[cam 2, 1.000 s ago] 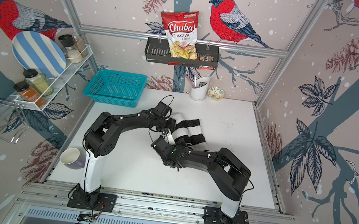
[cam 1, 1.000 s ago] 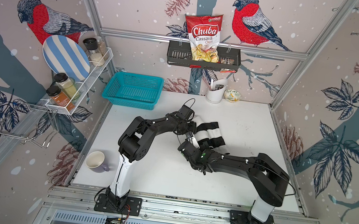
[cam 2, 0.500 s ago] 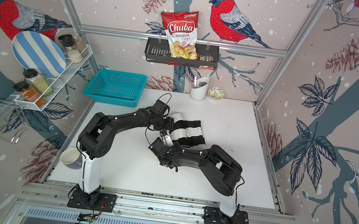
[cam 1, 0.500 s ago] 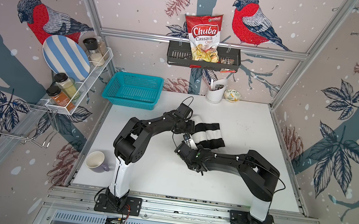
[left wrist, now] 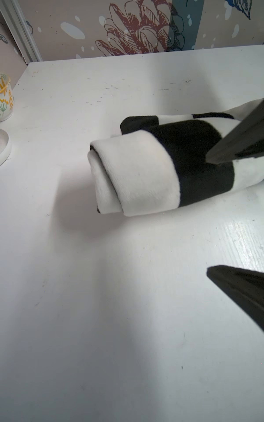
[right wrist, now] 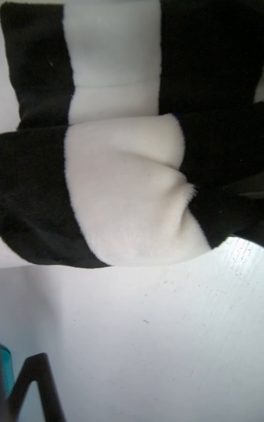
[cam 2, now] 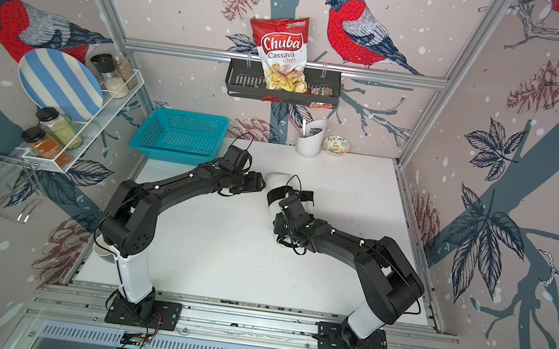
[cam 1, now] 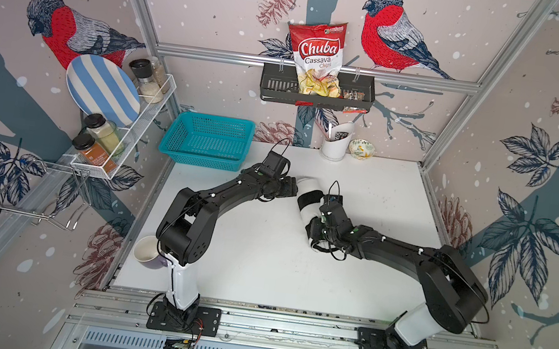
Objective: Roll up the pillowcase
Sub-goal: Roll the pillowcase at the center of the board.
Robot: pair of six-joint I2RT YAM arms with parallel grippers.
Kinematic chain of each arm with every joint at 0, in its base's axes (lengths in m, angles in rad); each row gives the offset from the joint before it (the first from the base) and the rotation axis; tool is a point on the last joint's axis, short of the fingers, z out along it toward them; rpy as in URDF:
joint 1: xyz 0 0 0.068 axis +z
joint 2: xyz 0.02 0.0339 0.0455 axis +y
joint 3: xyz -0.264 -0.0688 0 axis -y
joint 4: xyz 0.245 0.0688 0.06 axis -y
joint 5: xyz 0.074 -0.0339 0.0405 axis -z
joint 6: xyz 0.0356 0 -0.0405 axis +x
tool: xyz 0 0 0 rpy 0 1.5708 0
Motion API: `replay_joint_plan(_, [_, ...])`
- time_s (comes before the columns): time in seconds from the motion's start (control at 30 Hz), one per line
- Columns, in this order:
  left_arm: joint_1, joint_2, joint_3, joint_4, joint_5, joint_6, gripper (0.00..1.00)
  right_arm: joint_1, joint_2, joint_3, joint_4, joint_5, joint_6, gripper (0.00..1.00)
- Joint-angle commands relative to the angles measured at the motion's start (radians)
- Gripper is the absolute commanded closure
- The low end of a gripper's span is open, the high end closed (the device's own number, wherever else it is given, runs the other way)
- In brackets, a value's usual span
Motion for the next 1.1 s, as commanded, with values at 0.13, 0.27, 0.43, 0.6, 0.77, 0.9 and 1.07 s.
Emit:
replay_joint_plan(0.13, [-0.007,0.039,-0.008,0.045,0.037,-0.012,0.21,0.109,0.121,0.134,-0.166,0.116,-0.092,1.00])
replay_joint_plan(0.27, [-0.008,0.059,-0.019,0.053,0.039,0.005,0.19,0.198,0.202,0.212,-0.216,0.218,-0.110,0.66])
replay_joint_plan(0.43, [-0.007,0.085,-0.042,0.062,0.049,0.013,0.23,0.237,0.151,0.237,-0.228,0.238,-0.099,0.33])
replay_joint_plan(0.6, [-0.005,0.093,-0.050,0.065,0.054,0.024,0.24,0.229,-0.009,0.178,-0.237,0.220,-0.032,0.28])
replay_joint_plan(0.77, [-0.003,0.080,-0.051,0.048,0.041,0.047,0.23,0.145,-0.184,0.029,-0.214,0.133,0.082,0.38])
replay_joint_plan(0.9, [0.000,0.079,-0.049,0.044,0.045,0.056,0.24,0.050,-0.274,-0.118,-0.140,0.047,0.130,0.66])
replay_joint_plan(1.07, [0.001,0.085,-0.056,0.053,0.062,0.057,0.27,-0.051,-0.247,-0.220,-0.040,-0.069,0.125,0.73])
